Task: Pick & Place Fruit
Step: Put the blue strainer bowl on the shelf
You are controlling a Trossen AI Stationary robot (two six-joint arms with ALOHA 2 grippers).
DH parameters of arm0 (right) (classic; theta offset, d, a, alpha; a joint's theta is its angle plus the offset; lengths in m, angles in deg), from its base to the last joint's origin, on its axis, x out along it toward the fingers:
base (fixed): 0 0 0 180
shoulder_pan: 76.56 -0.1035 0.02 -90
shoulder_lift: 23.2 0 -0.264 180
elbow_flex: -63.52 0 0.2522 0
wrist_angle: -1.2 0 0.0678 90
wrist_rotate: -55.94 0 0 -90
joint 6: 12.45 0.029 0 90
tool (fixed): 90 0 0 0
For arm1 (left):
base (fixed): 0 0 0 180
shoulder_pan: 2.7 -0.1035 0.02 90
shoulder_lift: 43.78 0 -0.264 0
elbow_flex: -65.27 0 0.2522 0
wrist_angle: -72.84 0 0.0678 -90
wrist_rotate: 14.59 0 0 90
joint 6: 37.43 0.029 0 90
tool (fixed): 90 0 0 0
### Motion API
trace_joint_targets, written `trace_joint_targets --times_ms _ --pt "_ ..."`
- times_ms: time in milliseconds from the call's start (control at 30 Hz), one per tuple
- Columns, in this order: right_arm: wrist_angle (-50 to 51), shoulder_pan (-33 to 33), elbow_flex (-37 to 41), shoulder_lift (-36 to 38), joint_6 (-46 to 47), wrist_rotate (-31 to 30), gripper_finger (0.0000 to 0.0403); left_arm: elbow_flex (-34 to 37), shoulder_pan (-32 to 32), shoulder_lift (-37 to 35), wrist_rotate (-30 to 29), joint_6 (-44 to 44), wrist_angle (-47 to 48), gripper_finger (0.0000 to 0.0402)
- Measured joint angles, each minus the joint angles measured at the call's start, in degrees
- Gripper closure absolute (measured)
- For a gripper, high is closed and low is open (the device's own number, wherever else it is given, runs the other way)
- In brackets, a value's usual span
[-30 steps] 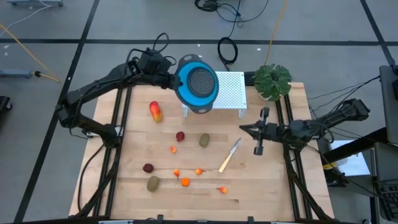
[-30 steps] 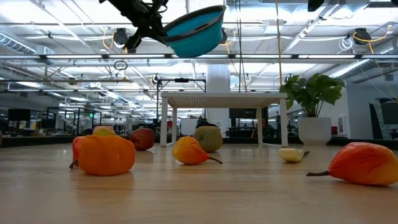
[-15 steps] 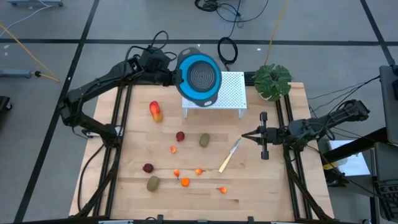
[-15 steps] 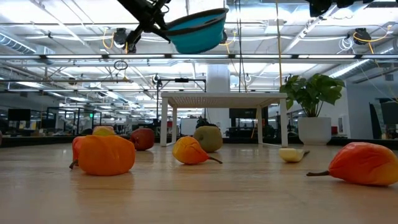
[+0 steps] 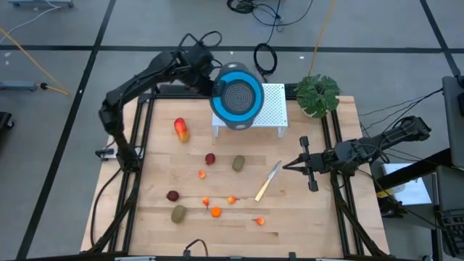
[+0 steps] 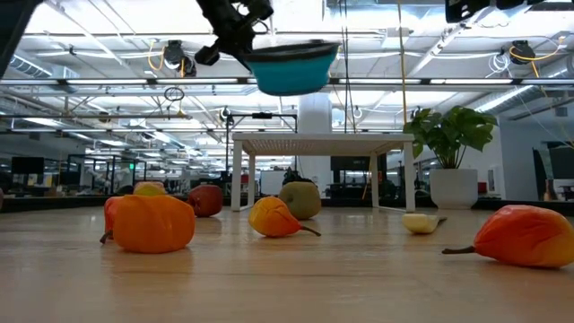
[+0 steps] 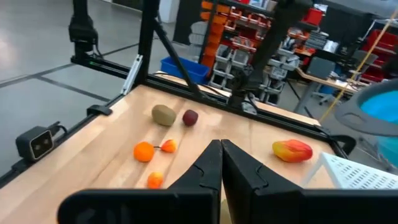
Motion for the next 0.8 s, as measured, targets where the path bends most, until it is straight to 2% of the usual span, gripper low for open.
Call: trace_joint_targets --times_ms 200,333,467,800 --pt "0.6 0.0 0.0 0.0 0.0 0.6 0.0403 -8.9 -0.9 5.5 1.7 14.9 7.9 0.0401" --pt "1.7 0.0 0.0 0.0 1.9 0.6 0.0403 -12.3 -1.7 8.1 1.7 22.9 12.0 0.0401" --pt "3.1 0.0 0.0 0.0 3.9 0.6 0.0403 -13.4 -3.5 9.0 3.3 26.1 13.2 0.0401" --pt "3.1 0.0 0.0 0.0 4.9 0.6 0.0403 -13.4 -8.6 9.6 8.2 27.8 15.4 0.0401"
